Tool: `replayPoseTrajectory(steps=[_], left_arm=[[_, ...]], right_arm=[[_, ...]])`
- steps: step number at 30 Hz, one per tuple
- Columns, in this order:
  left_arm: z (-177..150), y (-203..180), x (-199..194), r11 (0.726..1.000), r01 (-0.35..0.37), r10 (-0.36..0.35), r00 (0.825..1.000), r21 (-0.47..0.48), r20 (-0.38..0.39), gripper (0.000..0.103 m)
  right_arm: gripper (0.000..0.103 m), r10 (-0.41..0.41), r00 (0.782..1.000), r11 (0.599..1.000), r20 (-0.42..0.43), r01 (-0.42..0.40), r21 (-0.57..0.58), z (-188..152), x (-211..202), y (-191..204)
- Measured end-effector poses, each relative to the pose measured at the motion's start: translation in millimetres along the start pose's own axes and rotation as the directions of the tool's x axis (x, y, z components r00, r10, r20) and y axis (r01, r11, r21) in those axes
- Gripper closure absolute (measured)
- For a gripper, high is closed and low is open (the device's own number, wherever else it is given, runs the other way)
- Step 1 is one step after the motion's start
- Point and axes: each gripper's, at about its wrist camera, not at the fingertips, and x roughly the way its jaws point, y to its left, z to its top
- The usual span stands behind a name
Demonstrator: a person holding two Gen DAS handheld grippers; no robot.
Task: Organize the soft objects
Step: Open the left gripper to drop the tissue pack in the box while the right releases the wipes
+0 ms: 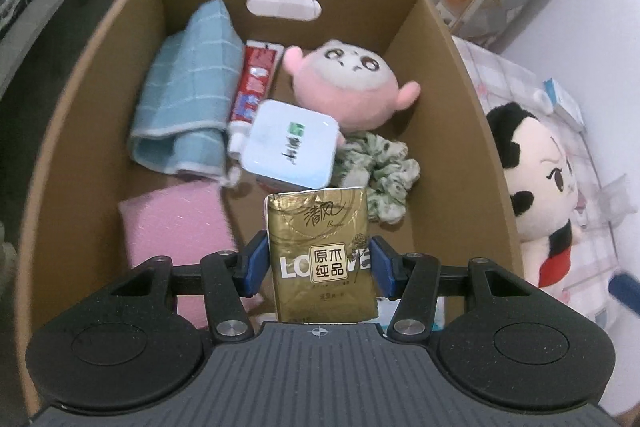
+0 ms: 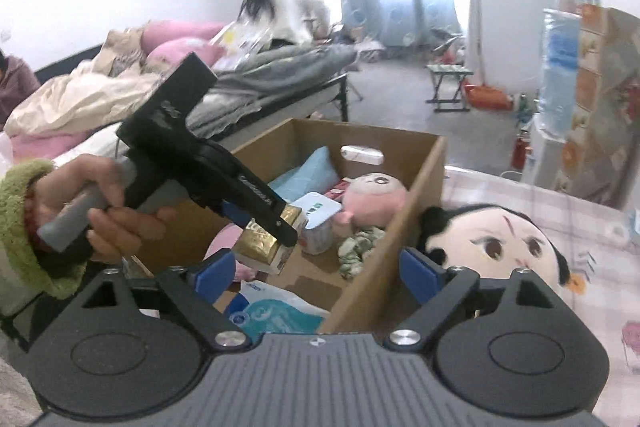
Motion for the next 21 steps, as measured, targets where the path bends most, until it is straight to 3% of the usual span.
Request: replayPoseTrajectory(steps=[5, 14, 21], left_arm=[[-1, -12, 16, 1.0, -0.012, 0.012, 0.999, -0.003, -0.046, 0.05], [13, 8, 44, 0.984, -0.114, 0.097, 0.987, -0.135, -0.126, 0.048], [15, 9, 40, 0.984, -0.117, 0.106, 0.99, -0.132, -0.091, 0.032]], right_arm=[[0.039, 0.0, 1.0, 0.998, 0.03, -0.002, 0.07, -18, -8, -13], [0.039, -0.004, 0.999, 0.988, 0.045, -0.003, 0.154, -36, -14, -30], [0.039, -0.016, 0.999, 0.983, 0.047, 0.008, 0.185, -46, -20, -32]])
